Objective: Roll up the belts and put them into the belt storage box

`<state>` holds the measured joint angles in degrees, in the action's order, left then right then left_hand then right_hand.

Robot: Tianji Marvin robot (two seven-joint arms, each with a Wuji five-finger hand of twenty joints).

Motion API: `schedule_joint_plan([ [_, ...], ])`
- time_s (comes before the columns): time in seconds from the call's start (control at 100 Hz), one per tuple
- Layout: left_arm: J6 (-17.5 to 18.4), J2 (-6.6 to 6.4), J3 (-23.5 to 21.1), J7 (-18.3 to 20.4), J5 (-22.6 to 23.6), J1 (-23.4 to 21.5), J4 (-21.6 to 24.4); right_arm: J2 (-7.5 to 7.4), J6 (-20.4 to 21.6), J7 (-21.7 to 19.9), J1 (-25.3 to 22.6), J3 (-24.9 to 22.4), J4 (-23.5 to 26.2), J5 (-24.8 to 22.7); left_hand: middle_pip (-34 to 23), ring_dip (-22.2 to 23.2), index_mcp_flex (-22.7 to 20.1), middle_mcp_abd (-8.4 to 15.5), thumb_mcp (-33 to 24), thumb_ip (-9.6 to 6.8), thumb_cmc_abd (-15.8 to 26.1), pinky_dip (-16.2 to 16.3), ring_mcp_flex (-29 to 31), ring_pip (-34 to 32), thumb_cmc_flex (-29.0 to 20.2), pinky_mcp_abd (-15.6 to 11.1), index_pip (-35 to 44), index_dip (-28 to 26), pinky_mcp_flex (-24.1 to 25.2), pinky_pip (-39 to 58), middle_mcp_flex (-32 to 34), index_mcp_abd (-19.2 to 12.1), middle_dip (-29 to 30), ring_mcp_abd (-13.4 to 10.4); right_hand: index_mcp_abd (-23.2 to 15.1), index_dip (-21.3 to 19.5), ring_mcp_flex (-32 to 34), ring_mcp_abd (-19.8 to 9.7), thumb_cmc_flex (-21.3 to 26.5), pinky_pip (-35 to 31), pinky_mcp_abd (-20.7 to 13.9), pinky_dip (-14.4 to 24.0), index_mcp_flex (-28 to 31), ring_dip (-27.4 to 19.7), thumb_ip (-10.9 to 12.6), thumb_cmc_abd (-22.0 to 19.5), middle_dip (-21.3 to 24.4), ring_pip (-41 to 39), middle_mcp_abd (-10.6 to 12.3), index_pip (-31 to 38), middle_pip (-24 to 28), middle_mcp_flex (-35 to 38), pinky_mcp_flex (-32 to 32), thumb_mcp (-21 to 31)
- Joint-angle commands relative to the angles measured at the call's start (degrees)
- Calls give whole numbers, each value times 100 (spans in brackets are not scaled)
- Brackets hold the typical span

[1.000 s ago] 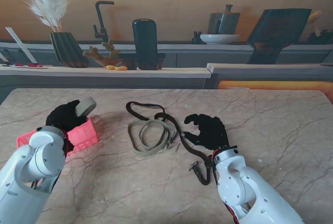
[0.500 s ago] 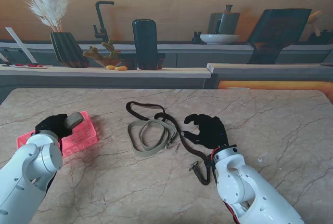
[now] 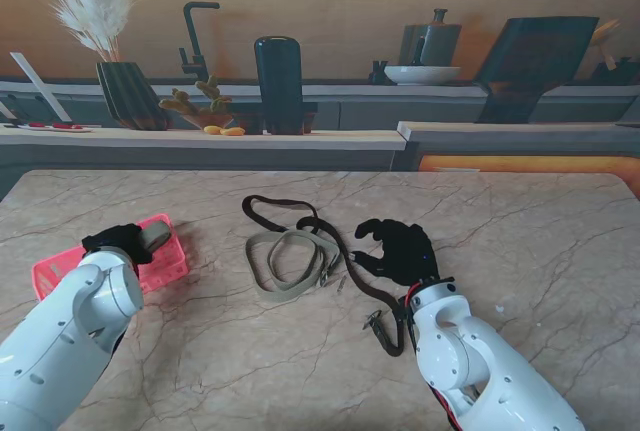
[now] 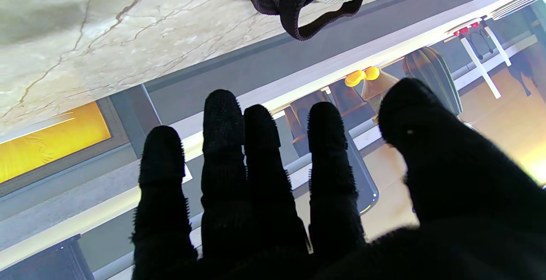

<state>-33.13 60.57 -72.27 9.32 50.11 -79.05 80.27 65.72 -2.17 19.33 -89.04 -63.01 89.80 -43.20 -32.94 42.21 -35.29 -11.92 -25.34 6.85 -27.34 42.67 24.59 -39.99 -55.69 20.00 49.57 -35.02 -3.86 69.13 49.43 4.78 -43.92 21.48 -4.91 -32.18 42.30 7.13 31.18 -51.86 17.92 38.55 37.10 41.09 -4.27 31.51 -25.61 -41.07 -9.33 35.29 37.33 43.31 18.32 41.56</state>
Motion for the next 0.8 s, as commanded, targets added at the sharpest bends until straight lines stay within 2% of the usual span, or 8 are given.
schedule_joint_plan([
  [0.0, -97, 54, 82, -33, -117, 66, -109, 22, -16, -11, -8, 16, 15, 12, -43, -141, -692, -136, -104, -79, 164, -111, -182, 70, -89, -98, 418, 132, 203, -115, -93, 44, 134, -75, -144, 52, 107, 40, 52, 102, -55, 87, 78, 74, 38, -164, -83, -99, -39, 93, 18, 102, -80, -113],
  [0.06, -170, 68, 177, -72, -203, 140, -218, 22, -18, -8, -4, 17, 8, 12, -56, -215, -799, -150, -45, -74, 182, -151, -184, 84, -54, -91, 395, 263, 231, -134, -57, 58, 317, -74, -139, 63, 110, 42, 58, 101, -54, 88, 78, 74, 38, -169, -84, -101, -43, 103, 22, 112, -79, -121],
  [0.15, -280, 111, 307, -244, -357, 253, -395, 22, -25, -18, 3, 19, 1, 18, -151, -250, -1097, -239, 134, -56, 258, -80, -93, -9, 68, -20, 357, 575, 197, 34, 110, 163, 867, 47, -138, 76, 113, 41, 60, 102, -56, 88, 81, 75, 37, -174, -84, -103, -49, 115, 23, 110, -83, -131],
  [0.32, -478, 112, 482, -193, -501, 401, -580, 24, -28, -21, 13, 20, -18, 30, -114, -242, -1182, -326, 359, -70, 430, -65, -130, -63, 111, 27, 280, 729, 203, 63, 114, 223, 972, 137, -145, 104, 113, 47, 76, 97, -61, 90, 72, 77, 30, -203, -82, -109, -41, 140, 24, 113, -82, -156],
  [0.59, -633, 42, 428, 116, -439, 284, -421, 28, -36, -32, 37, 35, -43, 61, -21, -287, -1109, -343, 604, -130, 521, -59, -265, 15, 70, -9, 203, 730, 251, 55, -80, 241, 1029, 129, -148, 147, 107, 51, 90, 92, -60, 92, 60, 79, 28, -235, -80, -118, -50, 176, 27, 117, -86, -194],
  [0.61, -659, 29, 425, 178, -433, 277, -396, 28, -35, -32, 36, 34, -44, 61, 61, -326, -1087, -361, 887, -212, 604, -72, -331, 80, 1, -43, 40, 644, 286, 40, -158, 287, 1062, 115, -149, 148, 107, 49, 90, 92, -60, 92, 64, 79, 28, -236, -80, -118, -48, 180, 26, 113, -86, -197],
  [0.69, -746, -17, 416, 400, -437, 273, -331, 29, -30, -23, 32, 31, -45, 58, 255, -414, -980, -394, 1235, -285, 794, -118, -496, 255, 150, -122, -424, 529, 362, -50, -387, 454, 1141, 55, -152, 155, 106, 50, 96, 90, -58, 93, 59, 78, 28, -236, -79, -118, -48, 186, 26, 115, -86, -201],
  [0.79, -890, -38, 389, 556, -679, 289, -275, 31, -28, 7, 33, 28, -56, 43, 559, -557, -726, -490, 1959, -494, 1447, -188, -916, 569, 469, -284, -1318, 347, 596, -332, -909, 760, 1262, -51, -153, 165, 114, 52, 107, 84, -66, 94, 62, 79, 27, -237, -82, -124, -49, 208, 38, 133, -74, -206],
])
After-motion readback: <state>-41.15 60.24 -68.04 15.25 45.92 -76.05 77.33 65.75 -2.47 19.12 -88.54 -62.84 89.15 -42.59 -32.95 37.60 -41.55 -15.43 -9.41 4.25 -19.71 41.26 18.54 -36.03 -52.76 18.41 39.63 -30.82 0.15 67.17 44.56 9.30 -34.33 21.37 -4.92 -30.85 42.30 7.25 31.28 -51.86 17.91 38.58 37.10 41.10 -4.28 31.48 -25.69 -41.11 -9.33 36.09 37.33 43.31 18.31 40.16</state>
